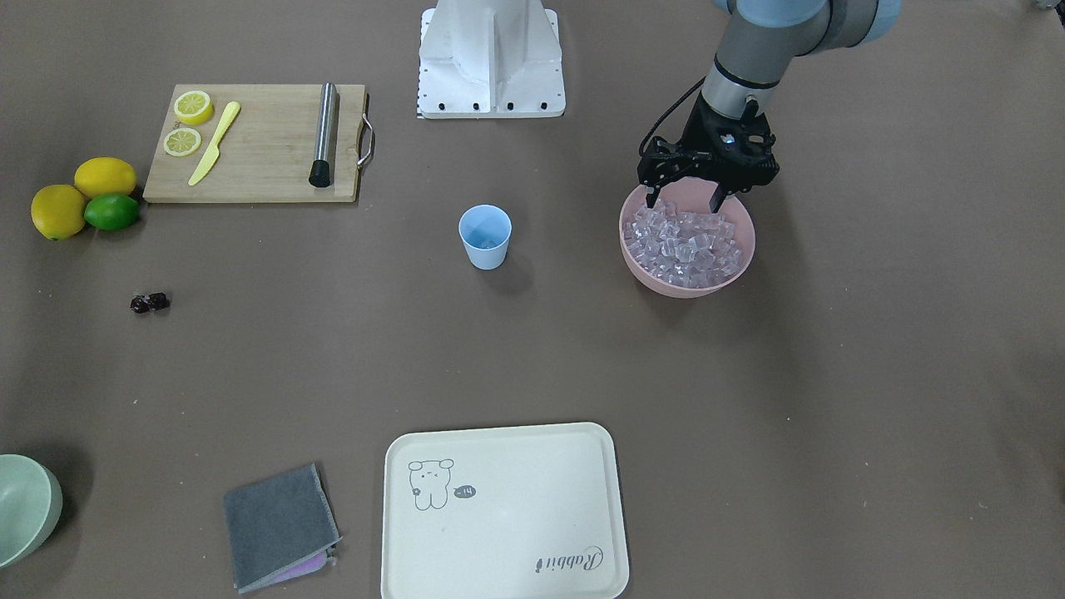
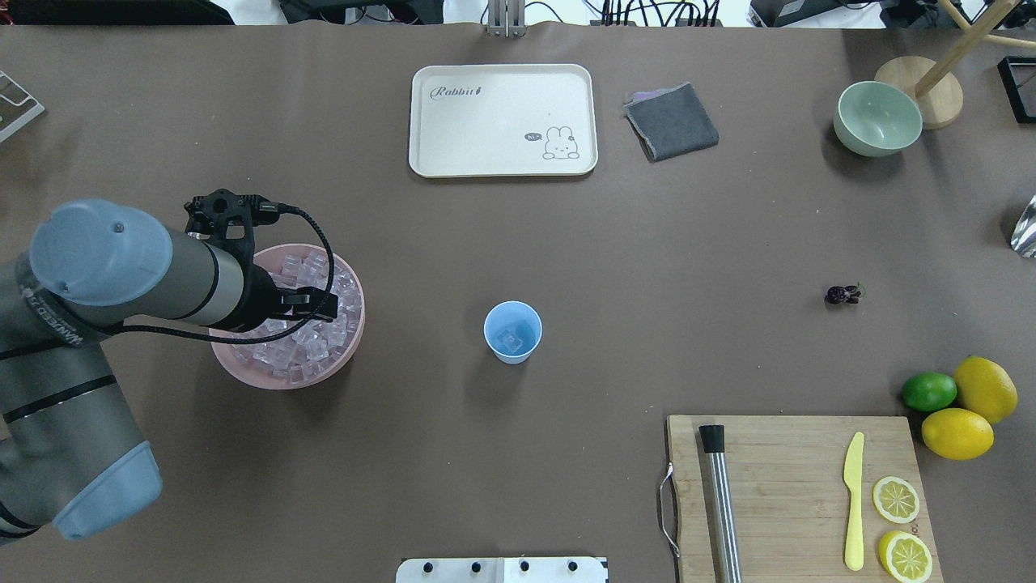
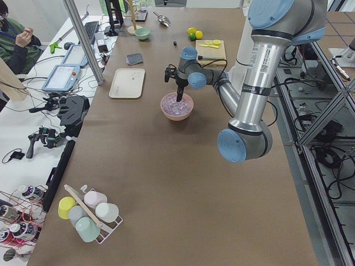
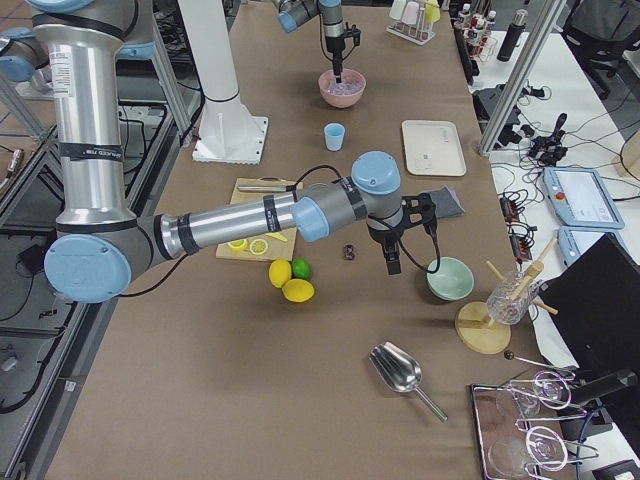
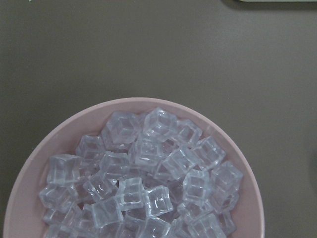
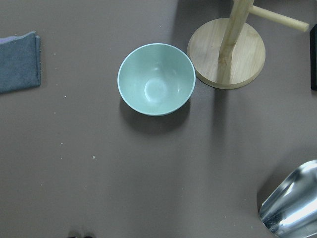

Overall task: Put ice and cherries in cup
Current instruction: 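Lower the left gripper into the ice and grasp another cube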

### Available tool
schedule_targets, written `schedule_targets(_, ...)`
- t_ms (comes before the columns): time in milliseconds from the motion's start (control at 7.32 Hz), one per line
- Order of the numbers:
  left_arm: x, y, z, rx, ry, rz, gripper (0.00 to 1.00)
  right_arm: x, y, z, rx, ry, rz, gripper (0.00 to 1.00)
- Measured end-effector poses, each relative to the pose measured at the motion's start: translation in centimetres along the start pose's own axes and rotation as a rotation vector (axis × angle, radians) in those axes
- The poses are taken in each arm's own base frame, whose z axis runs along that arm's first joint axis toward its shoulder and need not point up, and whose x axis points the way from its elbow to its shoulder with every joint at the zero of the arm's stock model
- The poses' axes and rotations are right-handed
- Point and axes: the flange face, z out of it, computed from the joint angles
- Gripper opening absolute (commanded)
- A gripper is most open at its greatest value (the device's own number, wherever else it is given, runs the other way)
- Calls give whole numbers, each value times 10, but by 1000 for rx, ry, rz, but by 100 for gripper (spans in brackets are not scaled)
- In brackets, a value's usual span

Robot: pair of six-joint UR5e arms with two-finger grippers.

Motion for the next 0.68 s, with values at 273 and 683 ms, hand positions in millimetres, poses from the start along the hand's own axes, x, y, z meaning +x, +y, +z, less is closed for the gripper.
schedule_targets(273,2,10,10,-18,-2,-14,89,0,0,0,-1,0,-1,100)
schedule_targets(683,5,33,24,-57,-14,-91,89,0,-1,1,0,2,-1,100)
